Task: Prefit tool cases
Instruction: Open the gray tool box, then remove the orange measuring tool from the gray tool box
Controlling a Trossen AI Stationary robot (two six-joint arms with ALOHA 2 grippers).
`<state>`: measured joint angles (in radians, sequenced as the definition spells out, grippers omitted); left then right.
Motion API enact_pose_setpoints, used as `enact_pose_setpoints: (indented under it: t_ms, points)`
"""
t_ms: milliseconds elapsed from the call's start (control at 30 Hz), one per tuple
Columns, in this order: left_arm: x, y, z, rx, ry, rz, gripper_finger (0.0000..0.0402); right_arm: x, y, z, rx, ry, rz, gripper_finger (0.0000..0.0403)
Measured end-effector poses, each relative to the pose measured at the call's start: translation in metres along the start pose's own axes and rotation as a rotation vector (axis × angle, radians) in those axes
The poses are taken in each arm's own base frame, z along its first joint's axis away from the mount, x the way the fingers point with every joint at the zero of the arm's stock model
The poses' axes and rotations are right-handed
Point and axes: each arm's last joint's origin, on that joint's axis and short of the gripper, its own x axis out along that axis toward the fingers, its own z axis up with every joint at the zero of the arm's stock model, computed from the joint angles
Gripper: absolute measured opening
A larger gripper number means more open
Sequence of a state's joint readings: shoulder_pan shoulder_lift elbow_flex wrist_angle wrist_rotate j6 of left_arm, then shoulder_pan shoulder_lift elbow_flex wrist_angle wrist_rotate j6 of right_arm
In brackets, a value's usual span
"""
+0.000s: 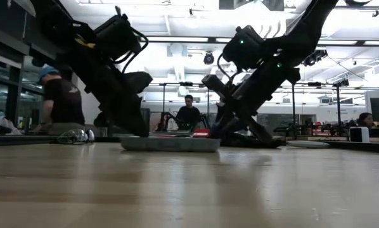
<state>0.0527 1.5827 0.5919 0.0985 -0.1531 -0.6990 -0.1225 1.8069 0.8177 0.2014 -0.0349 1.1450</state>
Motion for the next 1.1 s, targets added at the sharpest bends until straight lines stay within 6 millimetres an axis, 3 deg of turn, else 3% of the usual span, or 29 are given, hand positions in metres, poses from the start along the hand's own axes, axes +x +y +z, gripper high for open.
enact_pose_setpoints:
  t_ms: [167,333,533,867,967,1100]
  points:
    - [0.001,-0.02,-0.015,-0.027,0.043,-0.128,0.0,-0.002,0.007,-0.02,-0.042,0.076,0.005,0.0]
    - [-0.01,-0.042,-0.029,-0.023,0.094,-0.255,0.0,-0.007,0.019,-0.051,-0.083,0.147,0.023,0.0]
    - [-0.025,-0.062,-0.045,-0.02,0.149,-0.36,0.0,-0.019,0.033,-0.074,-0.088,0.11,0.047,0.0]
    - [-0.081,-0.075,-0.023,-0.018,-0.064,-0.509,0.0,-0.071,0.062,-0.069,-0.158,0.004,0.184,0.0]
    - [-0.093,-0.069,-0.013,-0.053,-0.187,-0.448,0.0,-0.091,0.068,-0.063,-0.202,-0.024,0.222,0.0]
    - [-0.094,-0.056,0.0,-0.088,-0.252,-0.309,0.0,-0.121,0.07,-0.052,-0.256,-0.084,0.238,0.0]
